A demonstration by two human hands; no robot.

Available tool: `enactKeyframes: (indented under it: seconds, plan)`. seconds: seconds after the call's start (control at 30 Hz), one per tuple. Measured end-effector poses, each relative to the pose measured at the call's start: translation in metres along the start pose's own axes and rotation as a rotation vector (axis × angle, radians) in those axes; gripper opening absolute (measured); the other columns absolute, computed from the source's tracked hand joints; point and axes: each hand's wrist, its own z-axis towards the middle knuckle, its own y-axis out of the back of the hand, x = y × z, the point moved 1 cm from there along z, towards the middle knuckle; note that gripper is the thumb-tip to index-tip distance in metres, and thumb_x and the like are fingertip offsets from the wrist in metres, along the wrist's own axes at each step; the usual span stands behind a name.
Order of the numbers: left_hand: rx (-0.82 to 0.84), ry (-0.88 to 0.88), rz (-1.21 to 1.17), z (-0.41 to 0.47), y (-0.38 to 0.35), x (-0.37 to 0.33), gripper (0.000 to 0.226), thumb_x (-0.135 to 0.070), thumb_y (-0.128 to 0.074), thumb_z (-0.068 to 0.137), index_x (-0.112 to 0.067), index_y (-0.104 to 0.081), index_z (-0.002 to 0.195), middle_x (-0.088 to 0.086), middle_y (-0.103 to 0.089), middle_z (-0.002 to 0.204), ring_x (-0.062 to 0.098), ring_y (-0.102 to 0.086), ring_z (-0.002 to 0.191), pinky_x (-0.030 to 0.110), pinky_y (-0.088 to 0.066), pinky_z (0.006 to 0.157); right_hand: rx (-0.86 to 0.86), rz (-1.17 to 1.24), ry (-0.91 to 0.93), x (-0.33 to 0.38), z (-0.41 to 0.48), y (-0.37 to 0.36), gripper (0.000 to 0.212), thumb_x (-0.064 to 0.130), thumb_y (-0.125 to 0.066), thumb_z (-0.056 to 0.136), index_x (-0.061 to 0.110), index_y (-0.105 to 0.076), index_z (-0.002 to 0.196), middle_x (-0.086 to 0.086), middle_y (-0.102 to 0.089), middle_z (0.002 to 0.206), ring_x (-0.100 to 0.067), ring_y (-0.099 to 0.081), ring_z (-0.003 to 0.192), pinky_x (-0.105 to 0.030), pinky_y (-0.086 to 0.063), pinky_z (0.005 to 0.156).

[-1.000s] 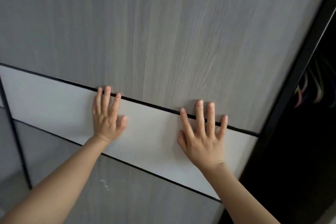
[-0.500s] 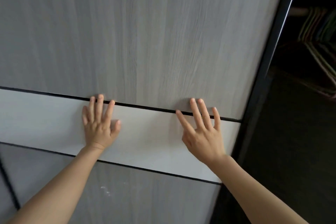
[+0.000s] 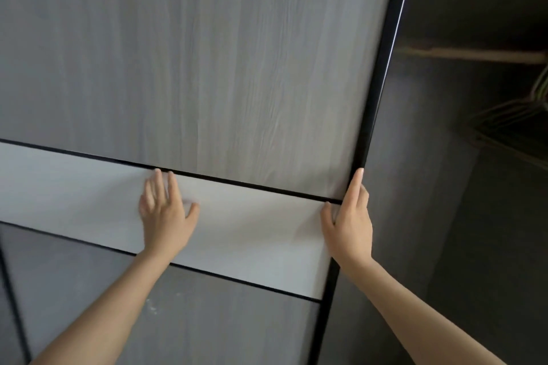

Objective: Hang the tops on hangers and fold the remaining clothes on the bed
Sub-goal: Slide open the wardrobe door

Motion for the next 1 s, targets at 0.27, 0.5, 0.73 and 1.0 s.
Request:
enactKeyframes:
  seconds: [0.27, 0.5, 0.73, 1.0]
  plan:
    - [0.076, -0.270, 0.015, -0.023, -0.002, -0.022, 0.074, -0.038, -0.041, 0.074, -0.007, -0.028, 0.140, 0.032, -0.037, 0.139, 0.041, -0.033, 0.123, 0.052, -0.046, 0.089, 0.058, -0.092, 0.244, 0.052, 0.004, -0.042, 0.066, 0.014, -0.038, 0.088, 0.012, -0.014, 0.150, -0.013, -0.036, 0.148, -0.031, -0.058, 0.108, -0.032, -0.049, 0.066]
    - [0.202, -0.109, 0.068, -0.022, -0.001, -0.015, 0.071, -0.041, -0.050, 0.075, 0.003, -0.040, 0.130, 0.034, -0.043, 0.134, 0.052, -0.051, 0.114, 0.054, -0.050, 0.079, 0.064, -0.260, 0.502, 0.087, 0.012, -0.078, 0.058, 0.022, -0.035, 0.075, 0.008, -0.037, 0.131, -0.017, -0.059, 0.125, -0.030, -0.050, 0.113, -0.035, -0.056, 0.067]
    - [0.324, -0.036, 0.142, -0.025, -0.005, 0.006, 0.098, -0.036, -0.088, 0.049, 0.012, -0.046, 0.123, 0.038, -0.048, 0.127, 0.053, -0.056, 0.106, 0.050, -0.054, 0.070, 0.022, -0.383, 0.770, 0.117, 0.020, -0.107, 0.065, 0.019, -0.076, 0.059, 0.007, -0.062, 0.122, -0.016, -0.052, 0.135, -0.028, -0.034, 0.128, -0.050, -0.048, 0.089]
    - [0.330, 0.033, 0.115, -0.016, 0.004, 0.027, 0.097, -0.043, -0.059, 0.086, 0.002, 0.003, 0.147, 0.025, 0.014, 0.153, 0.040, 0.002, 0.143, 0.041, -0.025, 0.111, 0.024, -0.404, 0.763, 0.133, 0.019, -0.137, 0.080, 0.015, -0.074, 0.053, 0.006, -0.051, 0.129, -0.017, -0.051, 0.136, -0.030, -0.050, 0.125, -0.054, -0.044, 0.093]
